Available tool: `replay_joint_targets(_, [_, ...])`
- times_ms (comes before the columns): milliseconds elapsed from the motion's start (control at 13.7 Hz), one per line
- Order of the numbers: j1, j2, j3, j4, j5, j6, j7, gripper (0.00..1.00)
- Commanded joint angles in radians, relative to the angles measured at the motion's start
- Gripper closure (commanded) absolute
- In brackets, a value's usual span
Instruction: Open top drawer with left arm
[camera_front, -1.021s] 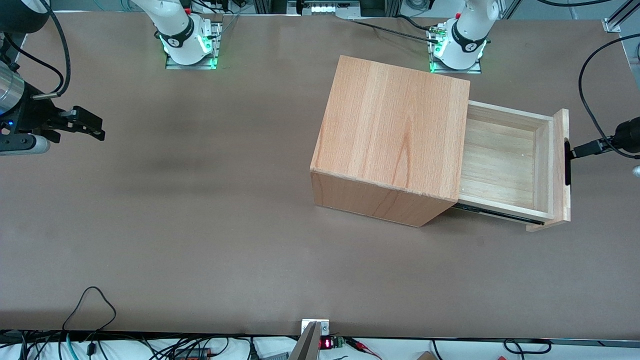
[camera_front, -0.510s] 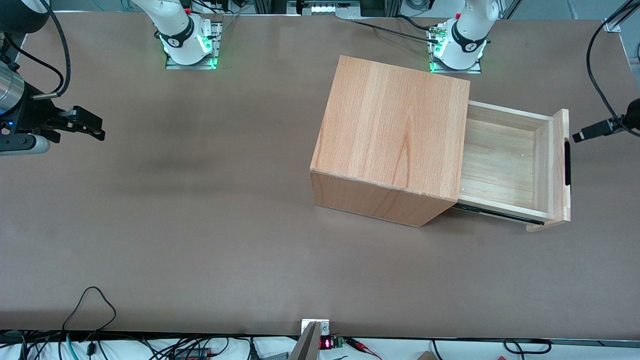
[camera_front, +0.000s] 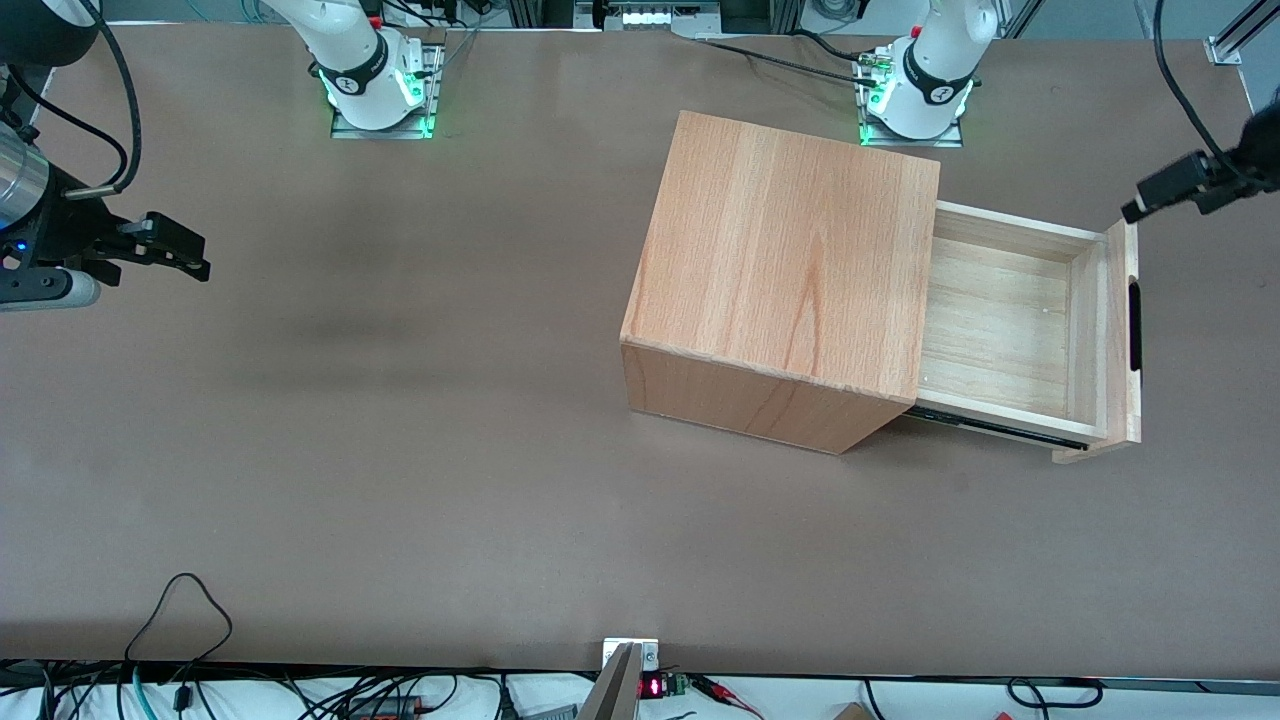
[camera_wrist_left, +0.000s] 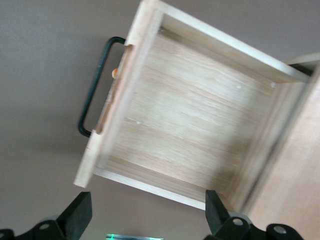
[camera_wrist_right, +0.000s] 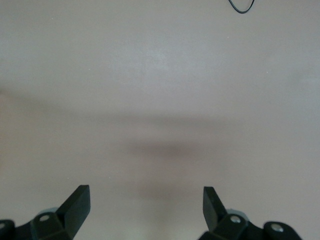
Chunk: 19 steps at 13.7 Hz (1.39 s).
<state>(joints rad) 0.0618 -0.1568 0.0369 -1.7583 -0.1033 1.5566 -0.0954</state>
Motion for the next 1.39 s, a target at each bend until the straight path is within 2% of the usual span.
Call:
replay_joint_targets(0, [-0.010, -0.023, -0.046, -0.001, 0.034, -0.021, -0.073, 0.00])
replay_joint_targets(292, [-0.010, -0.038, -0.123, -0.013, 0.082, -0.024, -0.098, 0.00])
replay_joint_targets(438, [-0.008, -0.038, -0.143, -0.012, 0.083, -0.024, -0.130, 0.00])
replay_joint_targets(1021, [0.004, -0.033, -0.157, 0.006, 0.071, -0.029, -0.147, 0.00])
replay_joint_targets(1167, [0.001, -0.023, -0.157, 0.057, 0.071, -0.038, -0.136, 0.00])
replay_joint_targets(1312, [0.001, 0.061, -0.150, 0.161, 0.071, -0.094, -0.136, 0.00])
